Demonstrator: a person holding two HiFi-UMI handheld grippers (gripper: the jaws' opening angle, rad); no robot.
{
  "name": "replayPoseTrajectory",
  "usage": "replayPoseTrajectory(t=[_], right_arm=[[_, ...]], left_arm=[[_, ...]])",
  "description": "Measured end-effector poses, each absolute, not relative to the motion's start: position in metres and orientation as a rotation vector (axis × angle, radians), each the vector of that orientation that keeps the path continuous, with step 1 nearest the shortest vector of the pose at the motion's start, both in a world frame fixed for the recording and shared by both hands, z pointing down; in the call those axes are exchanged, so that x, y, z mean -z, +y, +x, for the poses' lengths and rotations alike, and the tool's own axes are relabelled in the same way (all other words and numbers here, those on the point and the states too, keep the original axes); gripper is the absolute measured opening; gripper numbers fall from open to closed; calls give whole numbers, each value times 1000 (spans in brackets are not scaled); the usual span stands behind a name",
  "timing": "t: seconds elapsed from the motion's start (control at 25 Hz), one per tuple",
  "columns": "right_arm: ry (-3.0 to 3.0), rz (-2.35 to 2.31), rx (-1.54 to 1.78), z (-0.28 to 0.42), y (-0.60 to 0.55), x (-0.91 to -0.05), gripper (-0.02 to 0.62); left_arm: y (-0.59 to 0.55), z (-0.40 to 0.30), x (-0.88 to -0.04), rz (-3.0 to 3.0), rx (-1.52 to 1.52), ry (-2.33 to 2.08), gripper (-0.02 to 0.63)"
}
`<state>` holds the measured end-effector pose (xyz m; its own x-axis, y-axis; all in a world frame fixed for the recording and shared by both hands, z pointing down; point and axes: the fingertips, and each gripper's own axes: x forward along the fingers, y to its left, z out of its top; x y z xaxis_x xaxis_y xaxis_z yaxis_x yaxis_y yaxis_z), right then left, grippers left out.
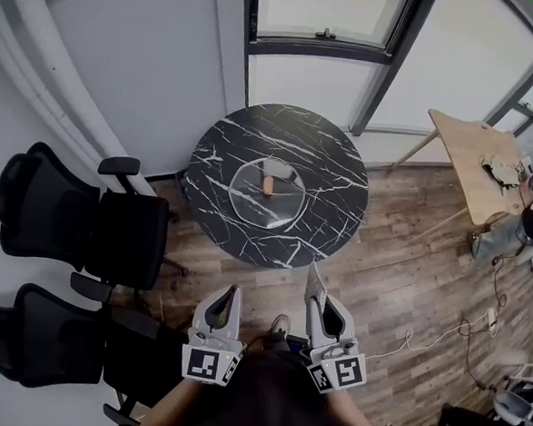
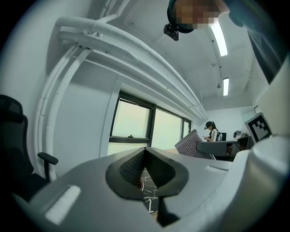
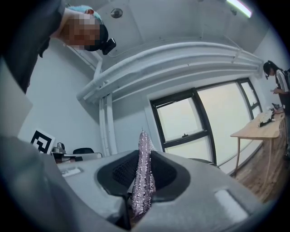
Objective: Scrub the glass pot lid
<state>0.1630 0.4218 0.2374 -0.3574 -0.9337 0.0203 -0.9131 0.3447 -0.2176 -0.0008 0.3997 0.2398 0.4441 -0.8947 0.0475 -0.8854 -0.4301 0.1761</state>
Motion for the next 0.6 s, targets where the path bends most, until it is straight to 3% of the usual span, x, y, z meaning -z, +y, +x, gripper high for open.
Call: replayPoseTrajectory(t=[0.6], right_arm=[[2582,-1584,320,230,396,-251,77]], left_arm=[[385,72,-240,2456,48,-1674,2]])
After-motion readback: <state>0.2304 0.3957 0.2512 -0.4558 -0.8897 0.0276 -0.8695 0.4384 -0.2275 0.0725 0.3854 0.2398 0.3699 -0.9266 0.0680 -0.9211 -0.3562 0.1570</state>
